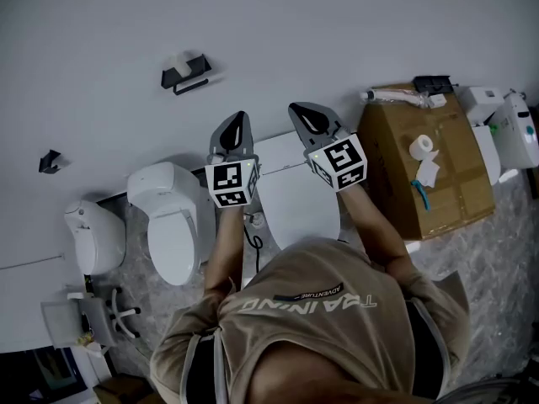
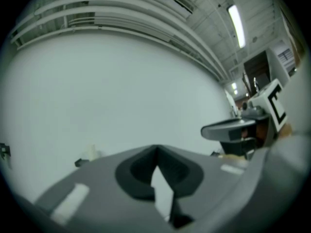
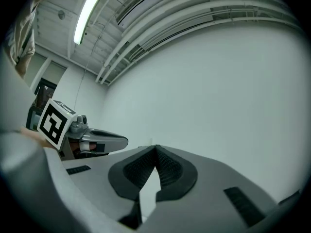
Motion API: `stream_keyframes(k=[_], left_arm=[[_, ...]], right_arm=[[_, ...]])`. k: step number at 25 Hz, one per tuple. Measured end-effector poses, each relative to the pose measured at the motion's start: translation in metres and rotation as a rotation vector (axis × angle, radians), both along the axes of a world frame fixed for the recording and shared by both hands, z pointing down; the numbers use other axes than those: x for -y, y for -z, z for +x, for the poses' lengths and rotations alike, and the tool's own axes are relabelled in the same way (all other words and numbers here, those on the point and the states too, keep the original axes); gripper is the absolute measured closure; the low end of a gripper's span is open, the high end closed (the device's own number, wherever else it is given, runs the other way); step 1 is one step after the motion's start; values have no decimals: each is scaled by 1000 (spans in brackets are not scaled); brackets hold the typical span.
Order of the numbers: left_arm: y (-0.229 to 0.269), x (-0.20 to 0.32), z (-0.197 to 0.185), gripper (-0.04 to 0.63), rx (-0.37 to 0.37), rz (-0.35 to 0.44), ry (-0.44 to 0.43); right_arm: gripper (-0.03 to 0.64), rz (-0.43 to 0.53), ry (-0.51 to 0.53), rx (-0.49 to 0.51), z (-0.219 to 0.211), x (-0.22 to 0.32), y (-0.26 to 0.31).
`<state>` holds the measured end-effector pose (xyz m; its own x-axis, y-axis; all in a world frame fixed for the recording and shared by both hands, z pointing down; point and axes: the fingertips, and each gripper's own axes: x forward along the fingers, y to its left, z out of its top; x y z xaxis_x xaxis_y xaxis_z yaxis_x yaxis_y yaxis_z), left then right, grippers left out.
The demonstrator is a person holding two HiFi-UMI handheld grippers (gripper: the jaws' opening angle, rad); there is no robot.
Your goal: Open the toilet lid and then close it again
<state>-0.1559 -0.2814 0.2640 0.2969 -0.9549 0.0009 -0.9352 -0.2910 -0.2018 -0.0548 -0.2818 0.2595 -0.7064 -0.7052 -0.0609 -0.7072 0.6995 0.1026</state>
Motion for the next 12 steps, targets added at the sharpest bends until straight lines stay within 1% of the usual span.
stream_keyframes(k=[5,9,12], left_arm=[[0,13,-7,593,2,-5,4],[4,21,-6,592,-3,-4,-5],[5,24,-6,593,8,-9,-10]], right_arm=[[606,3,14,-11,-8,12,0],[606,-10,17,-1,-8,24,2],[606,-14,18,5,-9,28,3]])
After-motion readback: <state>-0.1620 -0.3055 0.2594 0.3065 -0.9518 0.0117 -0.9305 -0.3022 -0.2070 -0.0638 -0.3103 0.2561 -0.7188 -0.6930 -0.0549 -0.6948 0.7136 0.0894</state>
